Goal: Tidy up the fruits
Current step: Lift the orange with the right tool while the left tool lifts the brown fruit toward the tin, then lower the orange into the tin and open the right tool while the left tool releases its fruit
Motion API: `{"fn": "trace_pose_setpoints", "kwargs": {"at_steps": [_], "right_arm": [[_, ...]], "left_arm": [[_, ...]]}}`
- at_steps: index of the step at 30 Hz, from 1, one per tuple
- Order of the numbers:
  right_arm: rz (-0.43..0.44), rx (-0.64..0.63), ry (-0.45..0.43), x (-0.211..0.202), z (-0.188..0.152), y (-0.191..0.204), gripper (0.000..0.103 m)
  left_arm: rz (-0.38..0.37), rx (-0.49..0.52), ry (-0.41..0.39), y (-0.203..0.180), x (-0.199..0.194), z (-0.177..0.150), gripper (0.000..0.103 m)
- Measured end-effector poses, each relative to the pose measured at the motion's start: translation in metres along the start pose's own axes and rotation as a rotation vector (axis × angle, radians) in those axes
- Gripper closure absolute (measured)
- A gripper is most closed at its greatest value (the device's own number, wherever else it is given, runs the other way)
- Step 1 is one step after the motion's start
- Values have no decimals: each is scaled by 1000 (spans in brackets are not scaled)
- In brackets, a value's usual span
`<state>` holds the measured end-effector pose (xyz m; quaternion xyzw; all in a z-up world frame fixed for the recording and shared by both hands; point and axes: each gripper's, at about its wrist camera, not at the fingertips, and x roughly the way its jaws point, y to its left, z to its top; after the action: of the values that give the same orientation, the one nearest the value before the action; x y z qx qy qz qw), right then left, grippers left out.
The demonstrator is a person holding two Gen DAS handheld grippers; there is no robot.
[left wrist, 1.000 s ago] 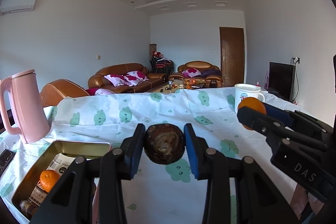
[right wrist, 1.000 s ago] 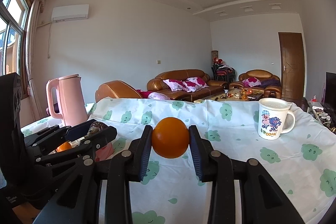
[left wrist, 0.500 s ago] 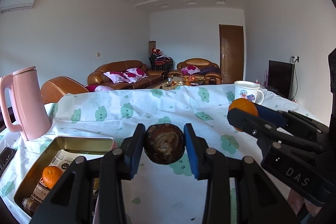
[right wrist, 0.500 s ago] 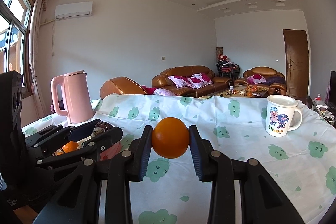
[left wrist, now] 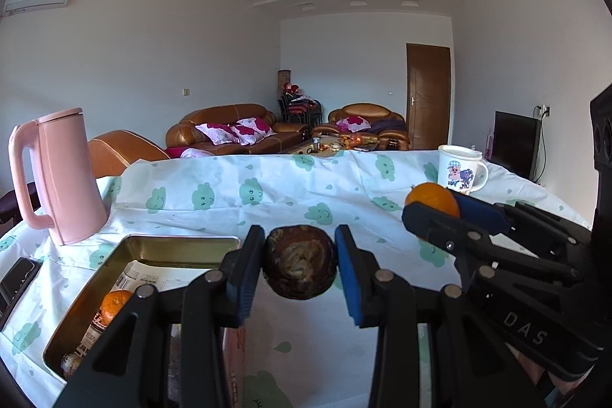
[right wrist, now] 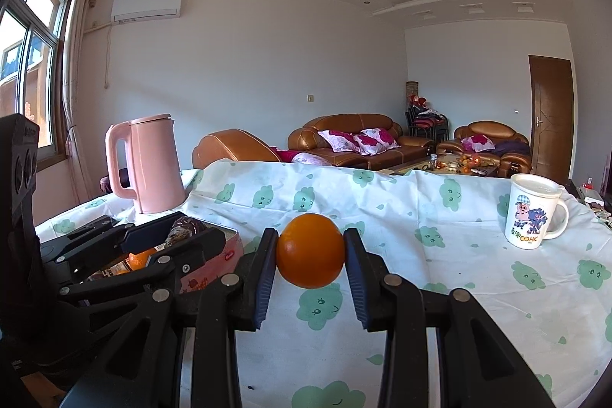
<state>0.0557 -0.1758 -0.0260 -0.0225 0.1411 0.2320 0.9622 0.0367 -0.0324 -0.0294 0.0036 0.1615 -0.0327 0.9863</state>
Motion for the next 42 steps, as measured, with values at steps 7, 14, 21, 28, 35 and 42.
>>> {"fn": "trace_pose_setpoints", "kwargs": {"at_steps": [7, 14, 21, 28, 35, 42], "right_arm": [[29, -14, 10, 6, 1, 14, 66], [72, -46, 19, 14, 6, 37, 66], [136, -66, 28, 25, 12, 64, 66], [196, -113, 51, 37, 12, 98, 66], [246, -157, 99, 54, 7, 126, 66], [266, -190, 167, 77, 4, 142, 66]], "left_arm": [[33, -17, 24, 21, -7, -4, 64], [85, -45, 40, 53, -19, -4, 64], [173, -50, 46, 94, -34, -3, 64], [237, -94, 89, 135, -38, -8, 64], [231, -128, 139, 151, -31, -19, 64], [204, -159, 172, 157, -25, -24, 64]]}}
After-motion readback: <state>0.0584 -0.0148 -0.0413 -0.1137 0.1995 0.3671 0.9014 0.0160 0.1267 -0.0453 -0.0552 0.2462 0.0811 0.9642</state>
